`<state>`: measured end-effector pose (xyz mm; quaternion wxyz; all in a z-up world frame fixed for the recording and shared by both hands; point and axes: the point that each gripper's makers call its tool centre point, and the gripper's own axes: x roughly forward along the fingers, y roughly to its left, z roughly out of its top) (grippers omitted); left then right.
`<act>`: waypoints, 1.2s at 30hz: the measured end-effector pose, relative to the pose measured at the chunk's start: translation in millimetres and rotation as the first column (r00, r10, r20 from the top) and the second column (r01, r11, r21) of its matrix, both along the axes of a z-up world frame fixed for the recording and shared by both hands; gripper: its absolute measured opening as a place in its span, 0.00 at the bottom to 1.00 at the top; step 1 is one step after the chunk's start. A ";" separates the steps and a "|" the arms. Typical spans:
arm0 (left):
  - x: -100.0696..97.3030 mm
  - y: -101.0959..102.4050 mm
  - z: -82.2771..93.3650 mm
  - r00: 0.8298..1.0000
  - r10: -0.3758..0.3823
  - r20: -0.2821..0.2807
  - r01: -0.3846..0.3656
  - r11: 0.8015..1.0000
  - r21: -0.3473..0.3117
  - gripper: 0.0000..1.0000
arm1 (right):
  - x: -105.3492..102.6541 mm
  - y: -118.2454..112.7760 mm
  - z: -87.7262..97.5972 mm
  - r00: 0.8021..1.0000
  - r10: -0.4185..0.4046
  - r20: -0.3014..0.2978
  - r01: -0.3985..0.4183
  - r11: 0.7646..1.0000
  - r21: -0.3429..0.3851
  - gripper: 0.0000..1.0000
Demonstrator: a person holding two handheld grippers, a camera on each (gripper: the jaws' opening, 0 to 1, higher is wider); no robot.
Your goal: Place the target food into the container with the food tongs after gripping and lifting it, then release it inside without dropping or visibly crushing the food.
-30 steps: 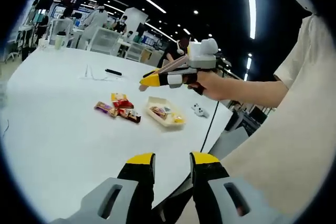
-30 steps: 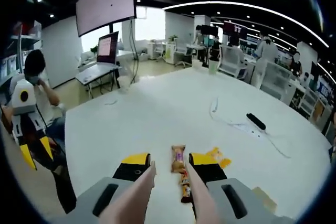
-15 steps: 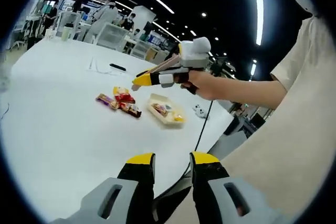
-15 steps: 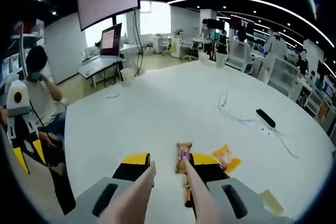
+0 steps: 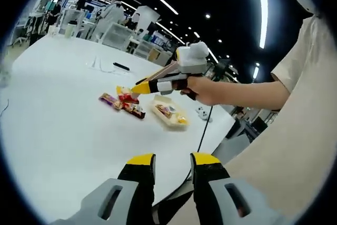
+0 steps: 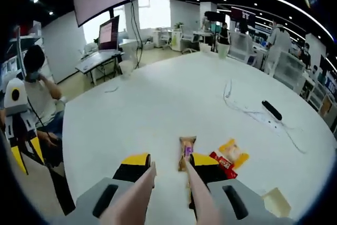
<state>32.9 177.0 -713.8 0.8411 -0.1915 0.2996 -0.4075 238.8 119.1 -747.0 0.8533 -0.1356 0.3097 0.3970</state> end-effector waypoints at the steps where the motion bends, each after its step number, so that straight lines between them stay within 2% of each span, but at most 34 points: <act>1: 0.4 -0.6 -0.3 1.000 -0.003 0.002 0.003 1.000 0.001 0.25 | 1.1 1.5 0.0 1.000 0.000 0.002 0.000 1.000 -0.001 0.29; 12: -6.0 1.8 -10.4 1.000 -0.015 -0.015 0.015 1.000 -0.004 0.25 | 12.8 6.5 -6.2 1.000 0.003 0.003 -0.003 1.000 -0.015 0.29; 21: 3.1 9.8 -12.2 1.000 0.012 -0.014 -0.012 1.000 -0.005 0.25 | 20.7 7.1 -10.2 1.000 0.010 0.003 -0.010 1.000 -0.029 0.29; 36: 3.7 6.1 -19.0 0.999 0.017 -0.046 -0.018 1.000 -0.022 0.25 | 30.8 12.6 -23.1 1.000 0.025 -0.013 -0.026 0.999 -0.044 0.29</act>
